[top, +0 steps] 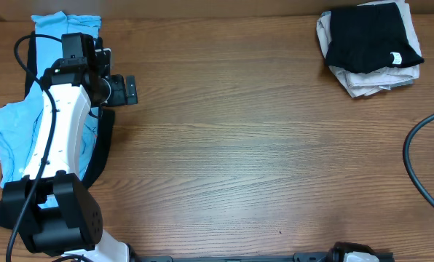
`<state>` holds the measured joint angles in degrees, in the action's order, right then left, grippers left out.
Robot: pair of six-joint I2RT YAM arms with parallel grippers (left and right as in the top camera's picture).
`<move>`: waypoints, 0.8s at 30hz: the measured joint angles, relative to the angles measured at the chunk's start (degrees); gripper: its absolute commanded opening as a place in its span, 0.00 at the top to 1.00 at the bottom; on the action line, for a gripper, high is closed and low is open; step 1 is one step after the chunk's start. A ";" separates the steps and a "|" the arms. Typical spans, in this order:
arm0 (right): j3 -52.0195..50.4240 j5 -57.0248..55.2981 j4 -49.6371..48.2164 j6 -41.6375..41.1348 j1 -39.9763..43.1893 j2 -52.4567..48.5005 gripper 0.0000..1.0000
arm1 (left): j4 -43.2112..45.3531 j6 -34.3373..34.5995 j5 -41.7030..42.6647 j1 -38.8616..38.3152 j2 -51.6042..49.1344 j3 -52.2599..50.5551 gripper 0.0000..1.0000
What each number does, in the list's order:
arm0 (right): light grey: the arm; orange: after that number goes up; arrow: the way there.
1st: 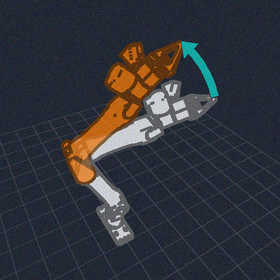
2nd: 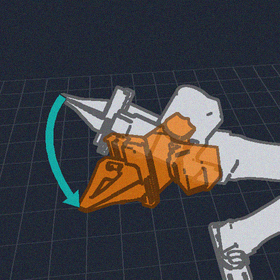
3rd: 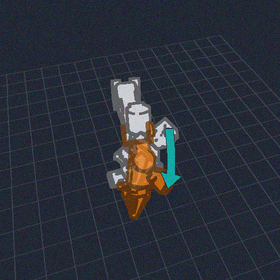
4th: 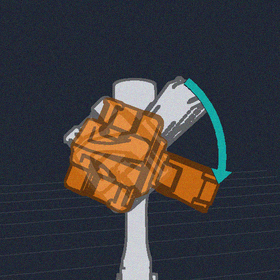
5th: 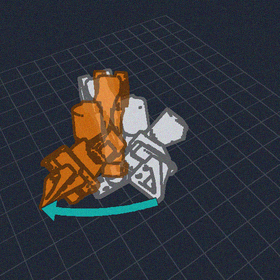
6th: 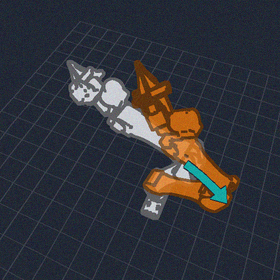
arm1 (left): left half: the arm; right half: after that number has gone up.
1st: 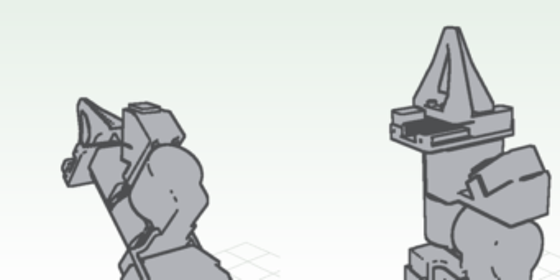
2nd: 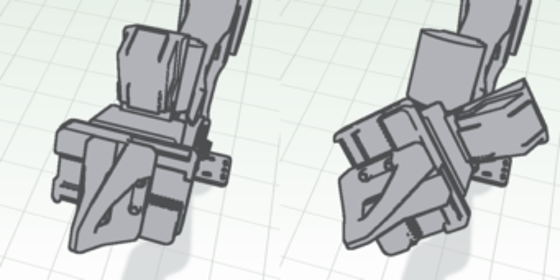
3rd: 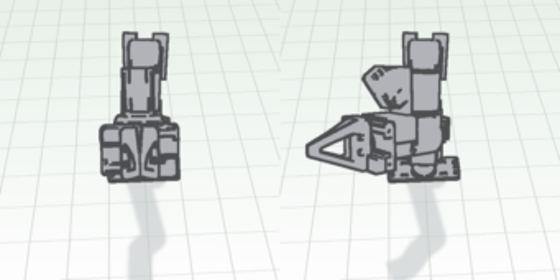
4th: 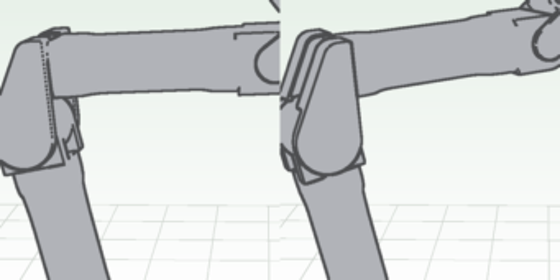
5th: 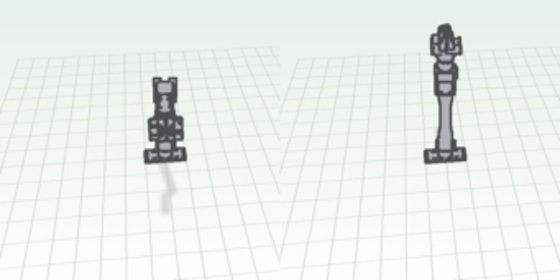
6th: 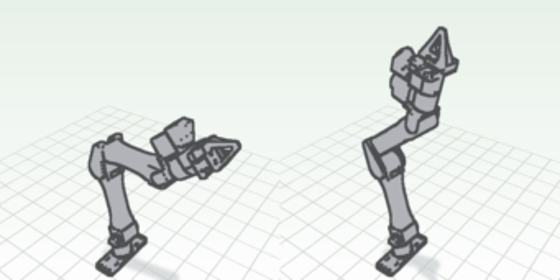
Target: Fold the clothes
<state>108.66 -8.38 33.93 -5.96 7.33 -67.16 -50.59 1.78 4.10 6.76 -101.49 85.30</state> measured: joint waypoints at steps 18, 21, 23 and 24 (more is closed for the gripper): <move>-26.16 0.00 6.84 -0.02 -1.42 18.03 0.00 | -0.02 0.00 0.00 0.00 0.00 0.00 0.00; -40.89 0.22 -5.90 -0.07 -1.44 24.20 0.00 | -0.04 0.00 0.04 0.00 0.00 0.00 0.00; -50.16 1.18 -11.78 -0.07 -1.42 27.52 0.00 | 0.00 0.00 0.02 0.00 0.00 0.00 0.00; -54.64 1.92 -15.89 -0.04 -1.44 29.11 0.00 | 0.02 0.00 0.00 0.00 0.00 0.00 0.00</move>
<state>54.02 -6.46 18.04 -6.00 5.89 -38.04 -50.57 1.78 4.10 6.76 -101.49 85.30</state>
